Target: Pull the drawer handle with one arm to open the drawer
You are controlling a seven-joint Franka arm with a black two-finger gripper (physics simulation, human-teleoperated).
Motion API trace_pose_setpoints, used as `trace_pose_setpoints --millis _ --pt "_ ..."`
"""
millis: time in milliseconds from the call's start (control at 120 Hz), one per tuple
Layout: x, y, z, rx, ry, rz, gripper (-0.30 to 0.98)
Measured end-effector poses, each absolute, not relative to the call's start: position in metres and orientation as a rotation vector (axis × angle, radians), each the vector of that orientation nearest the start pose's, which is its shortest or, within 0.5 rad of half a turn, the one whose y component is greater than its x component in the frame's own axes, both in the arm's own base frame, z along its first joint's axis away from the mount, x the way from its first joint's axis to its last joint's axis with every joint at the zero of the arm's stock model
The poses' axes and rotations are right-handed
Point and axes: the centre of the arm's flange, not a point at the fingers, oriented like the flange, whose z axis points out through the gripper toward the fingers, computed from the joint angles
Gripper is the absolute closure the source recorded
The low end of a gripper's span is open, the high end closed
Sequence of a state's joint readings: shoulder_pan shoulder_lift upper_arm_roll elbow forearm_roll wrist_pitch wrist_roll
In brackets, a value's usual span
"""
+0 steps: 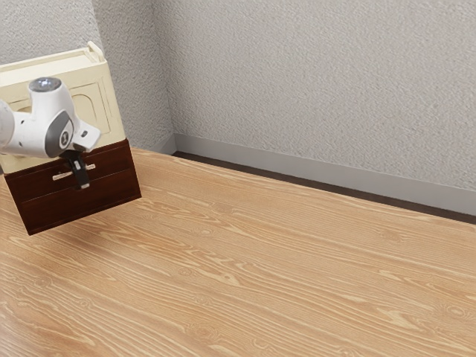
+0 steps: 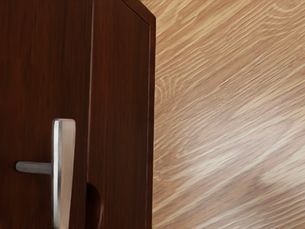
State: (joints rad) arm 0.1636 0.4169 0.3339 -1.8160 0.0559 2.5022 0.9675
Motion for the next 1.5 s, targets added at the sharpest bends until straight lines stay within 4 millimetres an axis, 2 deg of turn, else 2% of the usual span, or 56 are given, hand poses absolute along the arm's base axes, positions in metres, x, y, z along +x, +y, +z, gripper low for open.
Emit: trace_pose_setpoints --millis 300,717,1100,1500 --pt "0.598 0.311 0.336 -2.716 0.737 -0.136 0.0" --pt "0.599 0.302 0.329 -2.729 0.728 -0.141 0.0" --pt "0.583 0.281 0.328 -2.764 0.735 -0.136 0.0" --pt "0.568 0.236 0.33 -2.793 0.79 -0.143 0.0"
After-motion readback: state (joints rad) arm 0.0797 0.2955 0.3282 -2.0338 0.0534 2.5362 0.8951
